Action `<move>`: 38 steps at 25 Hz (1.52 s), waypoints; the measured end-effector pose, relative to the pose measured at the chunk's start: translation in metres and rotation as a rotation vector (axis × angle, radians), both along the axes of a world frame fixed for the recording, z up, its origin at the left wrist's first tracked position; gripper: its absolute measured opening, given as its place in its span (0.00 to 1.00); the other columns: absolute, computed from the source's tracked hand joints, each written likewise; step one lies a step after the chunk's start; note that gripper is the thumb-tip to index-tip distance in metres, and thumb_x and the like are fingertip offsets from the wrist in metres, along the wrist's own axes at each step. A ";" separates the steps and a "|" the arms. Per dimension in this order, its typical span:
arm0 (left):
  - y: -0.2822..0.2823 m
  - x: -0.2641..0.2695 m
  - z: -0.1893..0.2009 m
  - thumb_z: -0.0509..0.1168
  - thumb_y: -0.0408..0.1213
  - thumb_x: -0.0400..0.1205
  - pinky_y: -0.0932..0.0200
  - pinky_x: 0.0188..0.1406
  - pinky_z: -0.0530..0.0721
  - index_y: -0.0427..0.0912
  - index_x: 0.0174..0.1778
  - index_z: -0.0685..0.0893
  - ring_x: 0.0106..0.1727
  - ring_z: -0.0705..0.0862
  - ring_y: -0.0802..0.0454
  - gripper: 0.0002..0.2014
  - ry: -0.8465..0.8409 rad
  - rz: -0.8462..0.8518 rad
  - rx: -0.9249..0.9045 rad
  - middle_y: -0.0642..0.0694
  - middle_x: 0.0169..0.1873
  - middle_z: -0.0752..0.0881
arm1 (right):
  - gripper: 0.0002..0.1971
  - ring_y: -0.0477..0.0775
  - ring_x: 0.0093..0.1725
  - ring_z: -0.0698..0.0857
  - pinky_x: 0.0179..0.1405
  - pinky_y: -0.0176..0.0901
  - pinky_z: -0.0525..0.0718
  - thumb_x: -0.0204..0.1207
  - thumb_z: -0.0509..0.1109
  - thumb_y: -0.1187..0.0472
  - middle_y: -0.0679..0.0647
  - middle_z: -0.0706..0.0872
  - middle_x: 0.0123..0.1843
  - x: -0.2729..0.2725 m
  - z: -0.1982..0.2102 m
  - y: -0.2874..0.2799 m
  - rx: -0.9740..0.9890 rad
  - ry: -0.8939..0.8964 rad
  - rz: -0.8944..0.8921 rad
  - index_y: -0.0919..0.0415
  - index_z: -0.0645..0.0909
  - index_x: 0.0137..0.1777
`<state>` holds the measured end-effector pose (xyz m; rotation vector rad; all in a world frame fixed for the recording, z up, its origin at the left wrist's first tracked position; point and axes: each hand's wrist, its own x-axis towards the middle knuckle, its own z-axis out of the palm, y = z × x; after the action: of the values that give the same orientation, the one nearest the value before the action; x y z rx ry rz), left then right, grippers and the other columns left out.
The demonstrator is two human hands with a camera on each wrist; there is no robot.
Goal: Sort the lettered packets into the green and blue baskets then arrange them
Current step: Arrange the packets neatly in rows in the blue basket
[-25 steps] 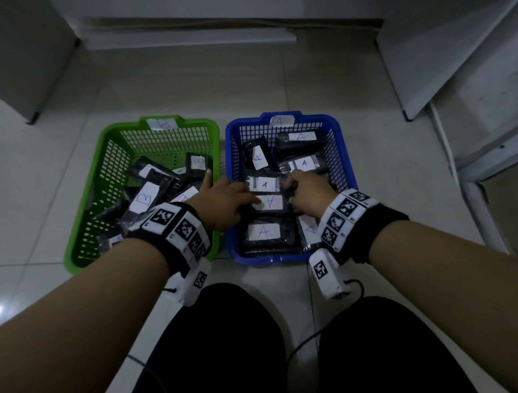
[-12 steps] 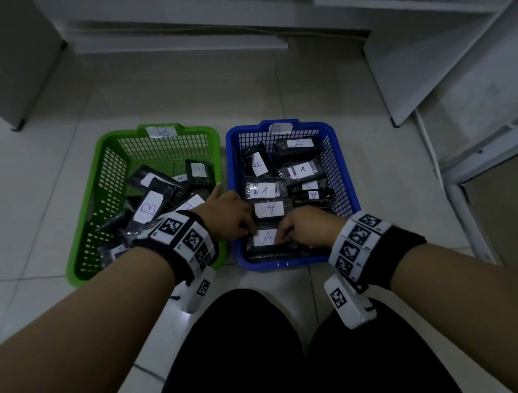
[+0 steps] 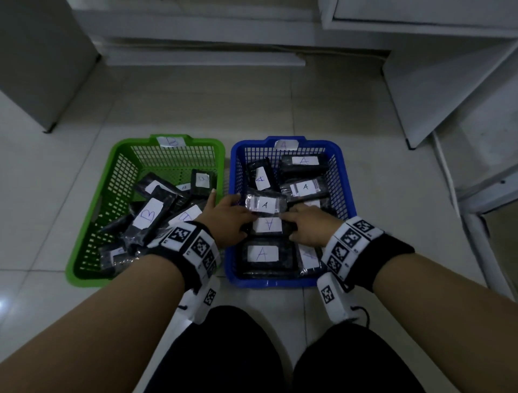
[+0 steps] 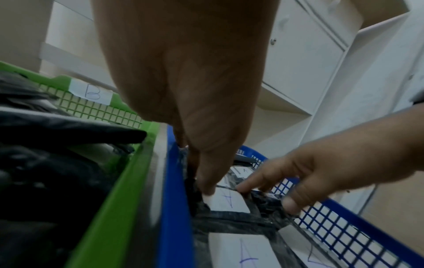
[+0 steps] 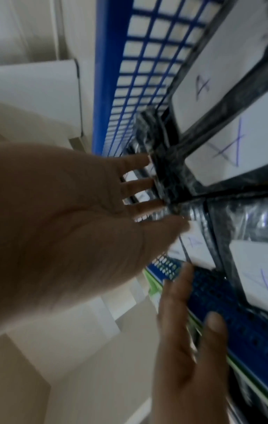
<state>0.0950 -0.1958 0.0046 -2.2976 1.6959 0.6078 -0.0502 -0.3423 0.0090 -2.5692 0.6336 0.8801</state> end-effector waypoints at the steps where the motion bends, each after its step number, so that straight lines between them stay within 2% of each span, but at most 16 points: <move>1: -0.004 -0.002 0.001 0.58 0.48 0.83 0.27 0.78 0.39 0.60 0.75 0.68 0.83 0.51 0.49 0.23 -0.010 0.017 0.000 0.59 0.77 0.67 | 0.32 0.66 0.78 0.63 0.77 0.53 0.68 0.78 0.66 0.53 0.58 0.61 0.80 -0.001 -0.003 -0.004 0.024 0.029 0.028 0.47 0.61 0.81; 2: -0.009 -0.003 0.003 0.58 0.48 0.83 0.27 0.78 0.39 0.59 0.74 0.70 0.83 0.52 0.49 0.22 -0.024 0.041 -0.034 0.58 0.76 0.69 | 0.30 0.65 0.77 0.65 0.77 0.51 0.67 0.79 0.66 0.53 0.59 0.64 0.79 -0.003 -0.002 -0.008 0.044 -0.004 0.031 0.47 0.62 0.80; 5: -0.027 0.007 0.007 0.57 0.44 0.83 0.28 0.78 0.41 0.56 0.72 0.74 0.81 0.56 0.48 0.20 -0.096 0.148 -0.157 0.54 0.75 0.71 | 0.18 0.60 0.71 0.74 0.69 0.46 0.72 0.80 0.64 0.57 0.59 0.75 0.70 0.006 0.005 -0.022 0.072 -0.305 -0.120 0.50 0.79 0.70; 7: -0.039 0.017 0.008 0.57 0.43 0.83 0.27 0.77 0.41 0.56 0.73 0.73 0.82 0.55 0.47 0.21 -0.148 0.212 -0.166 0.54 0.76 0.70 | 0.16 0.59 0.68 0.77 0.66 0.45 0.74 0.80 0.64 0.59 0.58 0.77 0.67 0.022 0.006 -0.032 0.088 -0.403 -0.198 0.52 0.82 0.67; 9: -0.052 0.027 0.008 0.56 0.43 0.83 0.24 0.76 0.39 0.57 0.75 0.70 0.83 0.53 0.47 0.22 -0.201 0.222 -0.131 0.55 0.77 0.69 | 0.19 0.59 0.68 0.76 0.68 0.47 0.75 0.80 0.64 0.60 0.59 0.76 0.69 0.042 0.000 -0.039 0.118 -0.411 -0.195 0.52 0.78 0.70; 12: -0.076 0.037 -0.001 0.53 0.45 0.84 0.21 0.71 0.32 0.57 0.76 0.68 0.84 0.52 0.48 0.22 -0.244 0.137 -0.037 0.55 0.76 0.72 | 0.23 0.63 0.72 0.73 0.71 0.54 0.76 0.79 0.62 0.65 0.61 0.75 0.71 0.072 -0.017 -0.048 0.135 -0.360 -0.142 0.51 0.73 0.74; 16: -0.098 0.041 -0.013 0.51 0.51 0.85 0.23 0.67 0.25 0.58 0.77 0.67 0.84 0.54 0.49 0.23 -0.256 0.080 0.045 0.54 0.77 0.71 | 0.25 0.68 0.74 0.66 0.72 0.57 0.73 0.81 0.59 0.65 0.63 0.75 0.71 0.084 -0.033 -0.053 0.093 -0.264 -0.154 0.48 0.70 0.77; 19: -0.102 0.040 -0.011 0.52 0.47 0.84 0.25 0.70 0.26 0.58 0.77 0.65 0.84 0.54 0.48 0.23 -0.194 0.127 0.019 0.53 0.77 0.72 | 0.23 0.68 0.74 0.63 0.72 0.54 0.69 0.81 0.59 0.64 0.63 0.73 0.71 0.079 -0.035 -0.056 0.043 -0.279 -0.141 0.48 0.71 0.76; 22: -0.101 0.042 -0.012 0.53 0.43 0.82 0.28 0.75 0.31 0.54 0.78 0.64 0.81 0.62 0.44 0.25 -0.193 0.175 -0.027 0.48 0.71 0.78 | 0.24 0.65 0.75 0.62 0.74 0.52 0.67 0.81 0.60 0.66 0.61 0.70 0.72 0.070 -0.031 -0.063 0.061 -0.288 -0.104 0.50 0.72 0.75; 24: -0.103 0.042 -0.015 0.52 0.41 0.82 0.31 0.78 0.33 0.48 0.79 0.60 0.77 0.67 0.41 0.27 -0.229 0.220 -0.063 0.43 0.65 0.82 | 0.23 0.62 0.75 0.63 0.75 0.51 0.68 0.79 0.63 0.67 0.59 0.71 0.71 0.060 -0.027 -0.067 0.057 -0.340 -0.137 0.50 0.75 0.73; 26: -0.108 0.041 -0.022 0.51 0.41 0.82 0.32 0.76 0.29 0.45 0.80 0.56 0.75 0.69 0.39 0.28 -0.246 0.218 -0.053 0.41 0.61 0.84 | 0.21 0.60 0.73 0.65 0.71 0.49 0.71 0.78 0.65 0.68 0.57 0.73 0.69 0.045 -0.022 -0.072 -0.033 -0.386 -0.160 0.50 0.79 0.68; 28: -0.112 0.039 -0.025 0.53 0.43 0.82 0.33 0.73 0.25 0.44 0.81 0.52 0.76 0.68 0.39 0.31 -0.225 0.196 -0.018 0.39 0.66 0.81 | 0.19 0.60 0.70 0.66 0.64 0.48 0.74 0.78 0.65 0.69 0.56 0.73 0.66 0.029 -0.019 -0.075 -0.085 -0.366 -0.151 0.50 0.82 0.64; 30: -0.115 0.038 -0.025 0.54 0.42 0.82 0.33 0.73 0.25 0.45 0.82 0.52 0.78 0.66 0.41 0.32 -0.162 0.199 -0.012 0.40 0.71 0.77 | 0.21 0.60 0.68 0.67 0.62 0.48 0.75 0.77 0.64 0.72 0.55 0.72 0.66 0.016 -0.018 -0.078 -0.072 -0.301 -0.156 0.48 0.82 0.64; 33: -0.115 0.036 -0.019 0.52 0.40 0.82 0.33 0.78 0.33 0.46 0.81 0.55 0.78 0.66 0.41 0.30 -0.026 0.241 -0.040 0.40 0.72 0.76 | 0.24 0.60 0.68 0.69 0.65 0.49 0.77 0.76 0.64 0.74 0.57 0.71 0.67 0.007 -0.018 -0.083 -0.065 -0.272 -0.205 0.50 0.81 0.67; 36: -0.107 0.037 -0.012 0.57 0.40 0.81 0.37 0.79 0.56 0.50 0.74 0.70 0.72 0.70 0.37 0.23 -0.044 0.181 -0.141 0.41 0.69 0.75 | 0.23 0.61 0.67 0.74 0.64 0.47 0.77 0.77 0.63 0.73 0.61 0.72 0.68 0.004 -0.015 -0.083 -0.093 -0.269 -0.251 0.56 0.79 0.69; 38: -0.099 0.039 -0.008 0.59 0.39 0.80 0.40 0.76 0.63 0.56 0.67 0.78 0.70 0.72 0.41 0.19 0.049 0.071 -0.174 0.46 0.66 0.75 | 0.22 0.61 0.66 0.77 0.64 0.46 0.76 0.77 0.61 0.74 0.62 0.73 0.68 0.003 -0.013 -0.079 -0.132 -0.239 -0.263 0.60 0.79 0.69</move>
<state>0.1343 -0.2944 -0.0037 -2.4909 1.7595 0.5555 -0.0472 -0.4218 -0.0042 -2.5706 0.9546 0.4520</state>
